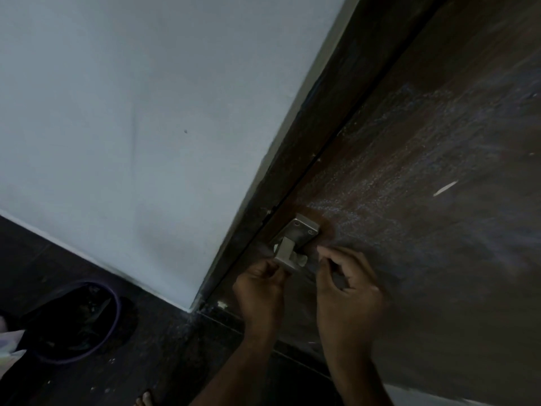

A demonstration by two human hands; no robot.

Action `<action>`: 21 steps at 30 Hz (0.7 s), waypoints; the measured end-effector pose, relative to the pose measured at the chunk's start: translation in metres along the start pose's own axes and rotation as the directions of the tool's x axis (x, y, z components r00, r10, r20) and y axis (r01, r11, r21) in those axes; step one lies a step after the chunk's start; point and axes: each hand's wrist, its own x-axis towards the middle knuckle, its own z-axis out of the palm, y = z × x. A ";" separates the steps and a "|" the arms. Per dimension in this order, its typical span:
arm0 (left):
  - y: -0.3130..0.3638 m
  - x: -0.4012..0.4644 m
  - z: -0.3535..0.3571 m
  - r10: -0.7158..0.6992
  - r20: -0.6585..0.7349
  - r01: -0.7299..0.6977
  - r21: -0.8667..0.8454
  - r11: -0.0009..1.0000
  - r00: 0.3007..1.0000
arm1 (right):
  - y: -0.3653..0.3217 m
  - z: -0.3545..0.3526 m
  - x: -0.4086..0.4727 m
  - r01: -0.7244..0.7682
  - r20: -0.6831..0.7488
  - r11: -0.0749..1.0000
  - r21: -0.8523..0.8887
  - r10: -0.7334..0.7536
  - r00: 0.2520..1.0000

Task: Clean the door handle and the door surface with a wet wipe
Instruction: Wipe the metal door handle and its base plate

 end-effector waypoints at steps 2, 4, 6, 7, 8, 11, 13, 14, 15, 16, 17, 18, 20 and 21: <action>-0.001 0.002 -0.001 0.000 -0.016 0.000 -0.017 1.000 1.000 | -0.001 0.001 0.000 -0.062 0.047 0.998 -0.015 0.062 0.997; -0.001 0.001 -0.001 -0.048 -0.042 0.043 -0.112 0.993 0.998 | -0.001 0.002 0.001 -0.137 0.122 0.988 -0.068 0.144 0.982; 0.001 -0.002 0.001 -0.091 -0.026 0.085 -0.172 0.981 0.996 | -0.002 0.002 0.003 -0.170 0.183 0.971 -0.170 0.200 0.963; 0.003 -0.004 0.003 -0.115 0.002 0.113 -0.193 0.975 0.993 | -0.003 0.002 0.005 -0.173 0.212 0.961 -0.216 0.219 0.952; 0.005 -0.005 0.004 -0.147 0.035 0.151 -0.225 0.963 0.989 | -0.004 0.002 0.007 -0.180 0.248 0.951 -0.252 0.243 0.938; 0.011 -0.007 0.003 -0.259 0.177 0.309 -0.389 0.868 0.950 | -0.012 0.002 0.011 -0.152 0.367 0.911 -0.384 0.302 0.880; 0.014 -0.010 0.001 -0.311 0.360 0.465 -0.516 0.719 0.880 | -0.021 0.004 0.013 -0.078 0.371 0.858 -0.508 0.299 0.879; 0.015 -0.012 0.000 -0.330 0.427 0.529 -0.532 0.662 0.842 | -0.024 0.006 0.014 -0.040 0.357 0.823 -0.566 0.288 0.889; 0.016 -0.013 -0.001 -0.347 0.476 0.579 -0.534 0.616 0.808 | -0.026 0.008 0.013 -0.033 0.344 0.802 -0.596 0.292 0.892; 0.017 -0.015 0.000 -0.372 0.505 0.621 -0.537 0.570 0.779 | -0.027 0.010 0.013 -0.042 0.345 0.798 -0.602 0.307 0.887; 0.017 -0.016 0.000 -0.392 0.533 0.658 -0.541 0.524 0.750 | -0.028 0.013 0.013 -0.057 0.358 0.802 -0.594 0.326 0.875; 0.020 -0.017 -0.001 -0.422 0.546 0.689 -0.529 0.496 0.724 | -0.029 0.015 0.012 -0.065 0.373 0.809 -0.585 0.339 0.864; 0.022 -0.018 0.000 -0.475 0.533 0.713 -0.495 0.497 0.701 | -0.029 0.021 0.013 -0.096 0.392 0.832 -0.546 0.355 0.849; 0.018 -0.015 0.001 -0.504 0.500 0.710 -0.487 0.509 0.704 | -0.030 0.024 0.013 -0.114 0.398 0.846 -0.521 0.359 0.844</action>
